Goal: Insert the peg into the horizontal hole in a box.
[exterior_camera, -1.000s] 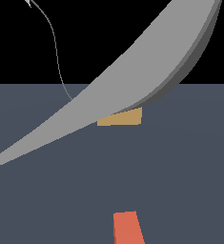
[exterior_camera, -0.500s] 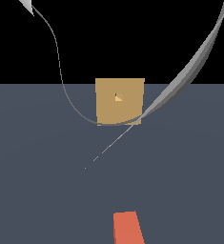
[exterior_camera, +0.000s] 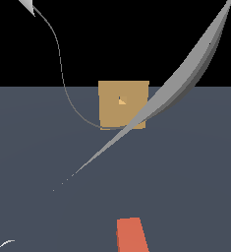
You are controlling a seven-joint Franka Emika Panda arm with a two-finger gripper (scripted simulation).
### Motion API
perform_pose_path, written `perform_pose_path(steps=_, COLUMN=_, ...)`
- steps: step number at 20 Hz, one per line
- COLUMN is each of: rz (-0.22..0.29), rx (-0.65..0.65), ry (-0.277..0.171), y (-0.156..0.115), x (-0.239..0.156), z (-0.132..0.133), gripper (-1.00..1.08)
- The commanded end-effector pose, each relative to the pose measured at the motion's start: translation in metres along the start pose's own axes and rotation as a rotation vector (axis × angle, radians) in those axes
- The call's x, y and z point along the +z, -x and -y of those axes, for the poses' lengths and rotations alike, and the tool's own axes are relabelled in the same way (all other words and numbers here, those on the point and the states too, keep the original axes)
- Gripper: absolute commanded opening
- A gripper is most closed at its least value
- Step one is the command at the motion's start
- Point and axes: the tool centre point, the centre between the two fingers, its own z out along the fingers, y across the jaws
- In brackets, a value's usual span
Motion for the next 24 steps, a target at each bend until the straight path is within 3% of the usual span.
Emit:
perform_pose_path(steps=1, rz=0.0, rx=-0.001, ry=0.001, y=-0.004, x=-0.001, z=-0.001, gripper=-1.0)
perform_pose_path(steps=7, rz=0.0, rx=-0.001, ry=0.001, y=-0.025, x=-0.007, z=-0.003, gripper=-1.0)
perform_pose_path(steps=12, rz=0.0, rx=-0.002, ry=0.001, y=-0.06, x=-0.017, z=-0.007, gripper=-1.0)
perform_pose_path(steps=24, rz=0.0, rx=-0.003, ry=0.001, y=-0.2, x=-0.055, z=-0.023, gripper=-1.0)
